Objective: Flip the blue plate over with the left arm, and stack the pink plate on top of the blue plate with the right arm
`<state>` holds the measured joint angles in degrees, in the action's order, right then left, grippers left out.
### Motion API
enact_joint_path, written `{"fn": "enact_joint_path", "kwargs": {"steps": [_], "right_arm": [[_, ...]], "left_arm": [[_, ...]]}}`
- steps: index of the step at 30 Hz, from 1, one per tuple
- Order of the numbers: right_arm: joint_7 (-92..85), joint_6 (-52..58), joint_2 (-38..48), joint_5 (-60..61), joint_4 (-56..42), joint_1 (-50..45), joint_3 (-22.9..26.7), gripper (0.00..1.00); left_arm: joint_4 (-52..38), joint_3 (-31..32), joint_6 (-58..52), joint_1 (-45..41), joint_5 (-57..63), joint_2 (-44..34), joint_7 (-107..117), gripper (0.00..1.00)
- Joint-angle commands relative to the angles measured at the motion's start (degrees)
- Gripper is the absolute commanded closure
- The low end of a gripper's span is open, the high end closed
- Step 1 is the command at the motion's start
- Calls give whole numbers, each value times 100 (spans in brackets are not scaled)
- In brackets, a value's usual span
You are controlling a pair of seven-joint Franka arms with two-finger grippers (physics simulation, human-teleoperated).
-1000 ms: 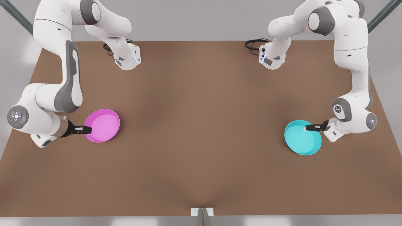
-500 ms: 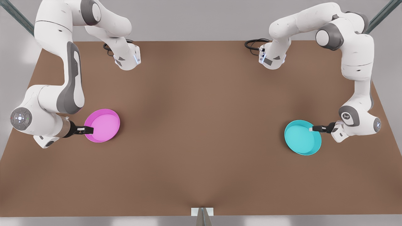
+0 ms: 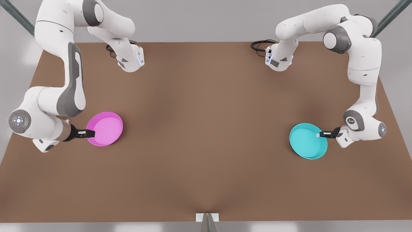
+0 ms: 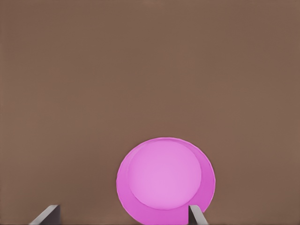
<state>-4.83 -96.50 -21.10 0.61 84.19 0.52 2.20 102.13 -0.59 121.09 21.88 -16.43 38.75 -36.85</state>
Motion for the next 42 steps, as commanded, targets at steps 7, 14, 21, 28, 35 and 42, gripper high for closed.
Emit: {"fn": "enact_joint_path", "kwargs": {"steps": [7, 14, 21, 28, 35, 42], "right_arm": [[0, 17, 0, 9, 1, 19, 0, 0], [0, 18, 0, 9, 9, 19, 0, 0], [0, 18, 0, 0, 18, 19, 0, 0], [0, 18, -8, 9, 18, 10, 0, 0], [0, 18, -8, 9, 36, 10, 0, 0], [-9, 26, -8, 9, 44, 19, 0, 0]], "left_arm": [[9, -2, -129, -175, -123, -262, 38, 79], [35, -64, -665, -842, 561, -930, 538, 79], [26, -72, -1245, -2064, 2231, -1264, 2375, 79], [18, -72, -2695, -3611, 4279, -1704, 3966, 79], [-9, 226, -3873, -4824, 5641, -1616, 5082, 79], [-1203, 147, -5630, -6617, 6573, -404, 5777, 79]]}}
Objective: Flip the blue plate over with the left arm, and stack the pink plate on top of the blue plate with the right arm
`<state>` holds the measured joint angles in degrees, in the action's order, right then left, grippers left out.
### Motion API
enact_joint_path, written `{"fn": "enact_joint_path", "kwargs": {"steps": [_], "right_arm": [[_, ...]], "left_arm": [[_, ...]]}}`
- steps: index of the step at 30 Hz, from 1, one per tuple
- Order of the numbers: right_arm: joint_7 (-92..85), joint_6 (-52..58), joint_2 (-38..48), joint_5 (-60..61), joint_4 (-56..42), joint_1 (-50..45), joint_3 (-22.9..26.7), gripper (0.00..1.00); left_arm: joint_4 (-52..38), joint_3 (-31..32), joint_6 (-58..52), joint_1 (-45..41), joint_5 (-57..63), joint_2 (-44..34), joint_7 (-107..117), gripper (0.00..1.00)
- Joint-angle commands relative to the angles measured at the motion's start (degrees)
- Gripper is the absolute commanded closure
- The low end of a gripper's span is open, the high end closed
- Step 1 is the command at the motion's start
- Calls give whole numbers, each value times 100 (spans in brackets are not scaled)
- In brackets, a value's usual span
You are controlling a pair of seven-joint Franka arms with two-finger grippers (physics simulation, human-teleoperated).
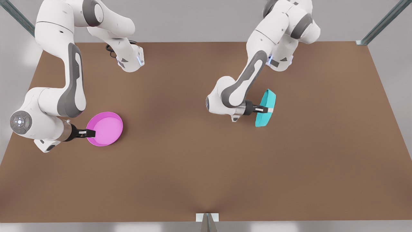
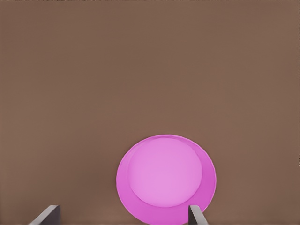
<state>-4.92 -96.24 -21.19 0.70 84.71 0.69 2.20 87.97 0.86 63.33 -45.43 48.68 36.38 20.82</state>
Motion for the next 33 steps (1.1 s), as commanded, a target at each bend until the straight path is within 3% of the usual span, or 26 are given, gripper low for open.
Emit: {"fn": "enact_joint_path", "kwargs": {"steps": [1, 5, 9, 14, 19, 30, 31, 32, 33], "right_arm": [[9, 0, 0, 0, 2, -7, 0, 0], [0, 0, 0, 0, 2, -7, 0, 0], [0, 0, 0, 0, 2, -7, 0, 0], [0, 9, 0, 0, 11, -7, 0, 0], [0, 9, 0, 0, 11, -7, 0, 0], [0, 44, 0, 0, 2, 2, 0, 0], [0, 44, 0, 0, 2, 2, 0, 0], [0, 44, 0, 0, 2, -7, 0, 0], [0, 44, 0, 0, 2, -7, 0, 0]], "left_arm": [[-96, -7, -66, -54, 203, 89, 10, 79], [-843, -974, -313, -1275, 309, 827, -34, 79], [-992, -2072, -234, -2497, 406, 1424, -43, 79], [-1326, -2749, -32, -3103, 415, 2172, -34, 79], [-1397, -2978, 39, -3658, 283, 2479, -25, 79], [-1423, -3004, 65, -3649, 55, 3024, -8, 79], [-1406, -3004, 153, -3649, 28, 3051, 1, 72], [-1370, -3004, 205, -3640, 28, 3095, 18, 1], [-1353, -3004, 302, -3640, -33, 3104, 159, 0]]}}
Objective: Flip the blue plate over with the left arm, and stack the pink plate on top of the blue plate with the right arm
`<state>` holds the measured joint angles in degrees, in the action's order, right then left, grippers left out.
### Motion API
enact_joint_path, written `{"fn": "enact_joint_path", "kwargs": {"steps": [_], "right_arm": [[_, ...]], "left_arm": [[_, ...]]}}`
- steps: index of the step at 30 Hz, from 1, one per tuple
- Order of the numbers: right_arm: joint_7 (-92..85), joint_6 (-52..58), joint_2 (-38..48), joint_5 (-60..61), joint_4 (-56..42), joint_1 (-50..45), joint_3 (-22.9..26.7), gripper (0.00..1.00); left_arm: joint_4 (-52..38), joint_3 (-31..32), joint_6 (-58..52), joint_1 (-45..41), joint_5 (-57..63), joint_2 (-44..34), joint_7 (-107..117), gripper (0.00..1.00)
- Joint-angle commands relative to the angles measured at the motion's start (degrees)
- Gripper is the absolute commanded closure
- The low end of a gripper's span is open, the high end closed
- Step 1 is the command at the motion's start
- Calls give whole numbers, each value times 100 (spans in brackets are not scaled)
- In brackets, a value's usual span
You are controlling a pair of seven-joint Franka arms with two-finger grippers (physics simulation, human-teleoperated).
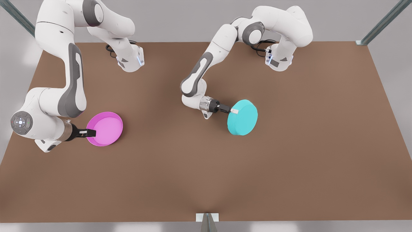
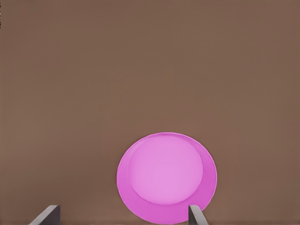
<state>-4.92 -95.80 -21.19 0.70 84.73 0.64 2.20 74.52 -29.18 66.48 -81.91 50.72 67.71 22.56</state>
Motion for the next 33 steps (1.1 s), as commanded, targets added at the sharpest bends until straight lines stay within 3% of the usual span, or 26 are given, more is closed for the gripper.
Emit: {"fn": "enact_joint_path", "kwargs": {"steps": [1, 7, 16, 24, 28, 30, 31, 33], "right_arm": [[0, 0, 0, 0, 0, 6, 0, 0], [9, 0, 0, 0, -27, -2, 0, 0], [0, 0, 0, 0, -9, -2, 0, 0], [0, 0, 0, 0, -9, -2, 0, 0], [9, 0, 0, 0, -9, -2, 0, 0], [9, 0, 0, 0, -9, -11, 0, 0], [9, 0, 0, 0, -9, -2, 0, 0], [9, 0, 0, 0, -9, -2, 0, 0]], "left_arm": [[1, 0, 5, -1, -300, 6, 3, 0], [-52, -35, 506, -18, -1345, 111, 1391, 0], [-166, -1266, 1244, -493, -3762, 85, 2525, 0], [-386, -1907, 1762, -695, -5423, 94, 4203, 0], [-570, -1978, 1710, -888, -6100, 94, 4749, 0], [-711, -2312, 1333, -1213, -6856, 67, 4758, 0], [-772, -2321, 911, -1257, -7182, -99, 4714, 0], [-1001, -2171, -56, -801, -7323, -1663, 3529, 0]]}}
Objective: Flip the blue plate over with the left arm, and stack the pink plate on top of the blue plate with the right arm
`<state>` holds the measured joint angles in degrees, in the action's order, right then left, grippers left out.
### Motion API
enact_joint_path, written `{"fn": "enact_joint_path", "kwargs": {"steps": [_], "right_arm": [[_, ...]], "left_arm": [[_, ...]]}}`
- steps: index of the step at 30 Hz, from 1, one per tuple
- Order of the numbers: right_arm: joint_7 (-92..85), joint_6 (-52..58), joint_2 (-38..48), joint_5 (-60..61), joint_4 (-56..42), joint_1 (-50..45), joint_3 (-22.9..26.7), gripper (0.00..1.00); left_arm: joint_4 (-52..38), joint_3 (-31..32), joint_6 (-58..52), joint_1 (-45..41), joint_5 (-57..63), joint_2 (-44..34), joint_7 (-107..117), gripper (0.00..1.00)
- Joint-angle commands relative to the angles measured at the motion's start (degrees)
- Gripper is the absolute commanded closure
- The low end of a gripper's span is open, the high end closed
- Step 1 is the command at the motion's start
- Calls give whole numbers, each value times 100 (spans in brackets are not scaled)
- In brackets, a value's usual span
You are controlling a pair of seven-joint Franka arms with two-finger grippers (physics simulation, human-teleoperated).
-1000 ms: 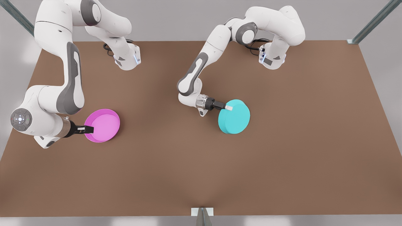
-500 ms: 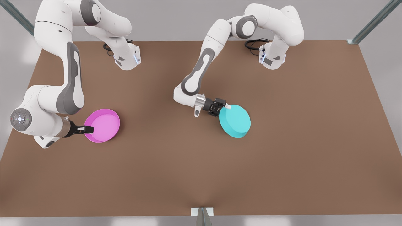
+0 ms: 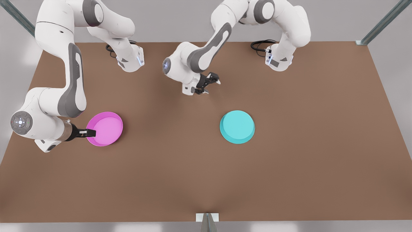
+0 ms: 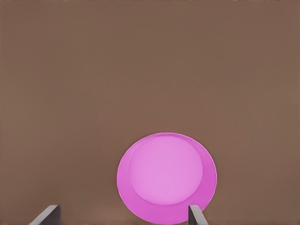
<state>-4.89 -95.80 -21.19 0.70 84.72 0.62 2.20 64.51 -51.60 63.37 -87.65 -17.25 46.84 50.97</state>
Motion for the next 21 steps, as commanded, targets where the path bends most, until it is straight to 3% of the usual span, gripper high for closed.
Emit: {"fn": "enact_joint_path", "kwargs": {"steps": [1, 3, 4, 5, 6, 8, 11, 16, 18, 21], "right_arm": [[-4, 0, 0, 0, 1, 0, 0, 0], [5, 0, 0, 0, 1, -9, 0, 0], [5, 0, 0, 0, 1, 0, 0, 0], [-4, 0, 0, 0, 1, 0, 0, 0], [5, 0, 0, 0, 1, -9, 0, 0], [5, 0, 0, 0, 1, -9, 0, 0], [-4, 0, 0, 0, 1, -9, 0, 0], [-21, 114, -245, 9, 9, 9, -123, 0], [-829, 70, -386, 70, 9, 114, -132, 0], [-874, 246, -834, 659, -70, 448, -132, 0]], "left_arm": [[0, -87, -192, 239, -490, -271, -700, 0], [9, -781, -255, 1100, -490, -711, -2933, 0], [53, -230, 149, 2434, -262, -1448, -3664, 0], [481, 1692, 904, 4059, 765, -2458, -3788, 0], [1605, 3986, 1870, 6228, 1513, -3643, -3805, 0], [2320, 4825, 2110, 7701, 1497, -4429, -4560, 0], [1942, 4931, 1310, 7754, 1497, -4218, -4421, 0], [1907, 4931, 1363, 7737, 1523, -4200, -4438, 0], [1784, 4940, 1345, 7746, 1523, -4200, -4447, 0], [1670, 4993, 1327, 7728, 1514, -4191, -4464, 0]]}}
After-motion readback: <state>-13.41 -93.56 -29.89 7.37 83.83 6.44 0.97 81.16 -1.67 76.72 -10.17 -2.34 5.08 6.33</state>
